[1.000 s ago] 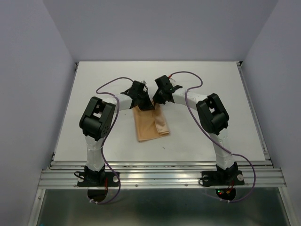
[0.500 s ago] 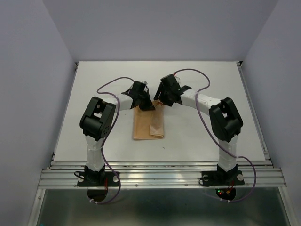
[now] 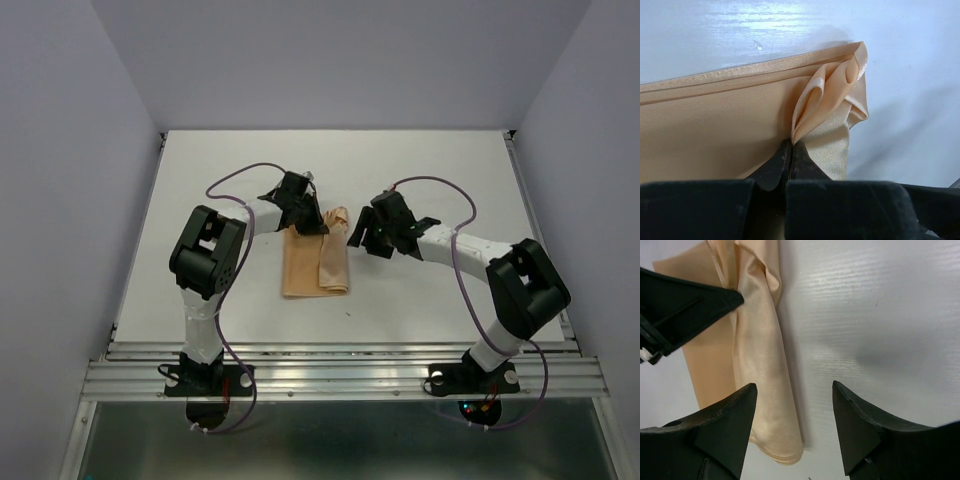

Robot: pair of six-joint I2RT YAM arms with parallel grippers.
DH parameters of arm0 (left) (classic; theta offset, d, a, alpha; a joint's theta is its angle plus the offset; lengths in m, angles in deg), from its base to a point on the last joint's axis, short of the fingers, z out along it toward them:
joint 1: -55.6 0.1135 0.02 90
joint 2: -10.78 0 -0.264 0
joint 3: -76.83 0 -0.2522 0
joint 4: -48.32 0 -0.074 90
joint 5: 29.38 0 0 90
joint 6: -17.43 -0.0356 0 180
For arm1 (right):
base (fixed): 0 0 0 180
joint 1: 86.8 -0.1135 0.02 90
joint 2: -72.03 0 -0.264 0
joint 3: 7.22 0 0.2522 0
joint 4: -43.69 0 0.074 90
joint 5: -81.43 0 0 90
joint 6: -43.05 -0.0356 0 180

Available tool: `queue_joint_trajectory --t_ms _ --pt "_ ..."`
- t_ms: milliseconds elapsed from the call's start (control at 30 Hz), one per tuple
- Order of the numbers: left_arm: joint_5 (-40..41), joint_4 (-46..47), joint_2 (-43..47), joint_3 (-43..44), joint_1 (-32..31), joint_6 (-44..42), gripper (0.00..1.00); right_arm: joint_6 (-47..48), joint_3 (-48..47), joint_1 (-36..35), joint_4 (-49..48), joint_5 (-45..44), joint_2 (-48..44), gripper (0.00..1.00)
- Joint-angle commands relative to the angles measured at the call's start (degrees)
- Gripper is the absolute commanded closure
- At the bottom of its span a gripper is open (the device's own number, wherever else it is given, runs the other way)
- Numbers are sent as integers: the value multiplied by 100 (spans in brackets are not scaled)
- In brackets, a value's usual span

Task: Fold the napkin into a case and place the utensils inside
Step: Smooth out the 2/3-rectangle-folded napkin at the center of the board.

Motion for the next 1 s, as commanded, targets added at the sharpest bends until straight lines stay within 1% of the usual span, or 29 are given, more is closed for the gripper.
queue_joint_trajectory --t_ms 0,67,100,200,233,400,600,633,700,733,767,800,967 --pt "69 -203 325 184 2 -184 100 126 238 32 -884 910 -103 34" --pt "60 -238 316 219 11 -210 100 91 317 32 -1077 1209 11 35" --pt "60 -264 316 271 11 -219 100 -40 674 32 -1565 1497 98 38" --pt "51 -282 316 298 20 -228 100 -190 923 32 -1815 1772 152 40" --pt "51 -300 307 333 20 -228 100 -260 976 32 -1947 1860 187 42" --pt "43 -335 299 395 28 -237 100 -472 1257 -74 -2316 2071 362 48" --pt "25 -352 290 448 37 -228 100 -709 1442 -74 -2782 2256 635 57" --pt "34 -352 290 456 46 -228 100 -762 1460 -74 -2853 2247 687 62" --pt "25 -361 298 465 37 -228 100 -788 1486 -127 -2871 2186 706 68" --pt "34 -370 299 465 37 -228 100 -815 1495 -127 -2871 2151 706 74" --pt "34 -379 307 465 37 -228 100 -797 1504 -127 -2871 2081 697 76" --pt "34 -396 307 491 37 -237 100 -780 1487 -127 -2784 2045 688 81" --pt "42 -563 360 562 37 -228 100 -516 1294 -127 -2309 1677 609 87"
